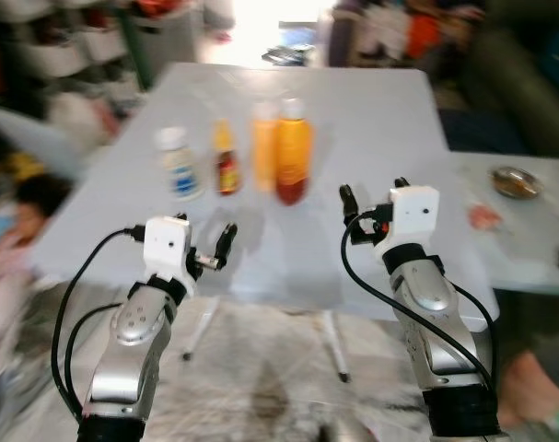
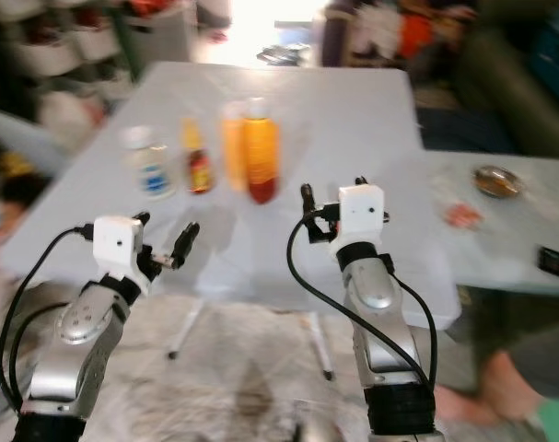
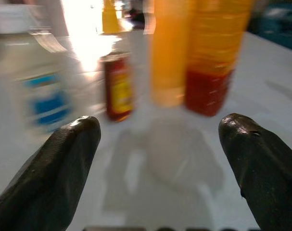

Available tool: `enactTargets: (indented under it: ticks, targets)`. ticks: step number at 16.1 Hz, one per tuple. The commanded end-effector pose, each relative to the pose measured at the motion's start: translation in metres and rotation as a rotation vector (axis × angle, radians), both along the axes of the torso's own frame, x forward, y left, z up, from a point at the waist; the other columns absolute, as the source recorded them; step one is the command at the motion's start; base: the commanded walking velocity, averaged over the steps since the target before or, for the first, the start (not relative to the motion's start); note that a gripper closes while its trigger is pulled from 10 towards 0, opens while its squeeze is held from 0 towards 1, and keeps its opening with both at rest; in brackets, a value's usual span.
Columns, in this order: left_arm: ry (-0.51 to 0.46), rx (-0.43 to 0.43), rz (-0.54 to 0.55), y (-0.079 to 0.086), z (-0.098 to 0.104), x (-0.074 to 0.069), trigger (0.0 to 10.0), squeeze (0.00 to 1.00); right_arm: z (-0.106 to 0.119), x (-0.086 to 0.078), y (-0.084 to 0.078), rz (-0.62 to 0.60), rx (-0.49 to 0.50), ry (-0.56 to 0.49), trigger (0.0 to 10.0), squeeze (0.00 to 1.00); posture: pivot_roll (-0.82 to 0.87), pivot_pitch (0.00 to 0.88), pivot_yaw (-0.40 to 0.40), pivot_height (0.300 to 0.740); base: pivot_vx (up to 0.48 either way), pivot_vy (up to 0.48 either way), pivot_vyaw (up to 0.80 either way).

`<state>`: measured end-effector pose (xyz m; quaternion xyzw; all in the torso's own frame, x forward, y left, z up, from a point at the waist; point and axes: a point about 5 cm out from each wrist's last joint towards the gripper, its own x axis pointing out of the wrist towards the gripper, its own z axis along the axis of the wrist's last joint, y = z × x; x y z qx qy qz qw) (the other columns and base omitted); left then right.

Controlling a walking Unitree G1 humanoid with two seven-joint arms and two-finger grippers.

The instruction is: Restocking fridge

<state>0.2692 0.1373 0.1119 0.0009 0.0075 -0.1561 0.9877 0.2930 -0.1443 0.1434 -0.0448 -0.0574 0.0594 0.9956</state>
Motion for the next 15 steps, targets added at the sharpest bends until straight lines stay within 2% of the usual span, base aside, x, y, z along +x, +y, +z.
enactTargets:
  ticks: [1,8,12,15]
  targets:
    - [-0.019,-0.006,-0.014,-0.005,0.003,-0.001,10.0,0.00,0.004,0.000,-0.004,-0.018,-0.003,-0.021,10.0,0.00,-0.01,0.000,0.005,0.740,0.000,0.000,0.00]
    - [-0.022,-0.004,-0.017,-0.007,0.002,-0.003,10.0,0.00,0.006,-0.001,0.000,0.009,-0.039,-0.050,10.0,0.00,-0.01,0.000,0.002,0.740,0.000,0.000,0.00]
    - [-0.018,0.009,0.042,0.004,0.001,-0.005,10.0,0.00,0.032,0.010,0.022,0.178,-0.044,-0.122,10.0,0.00,0.01,0.000,0.010,0.740,0.000,0.000,0.00]
    - [-0.005,0.012,0.068,0.010,0.001,-0.007,10.0,0.00,0.035,0.017,0.037,0.273,-0.077,-0.125,10.0,0.00,0.02,0.000,0.016,0.740,0.000,0.000,0.00]
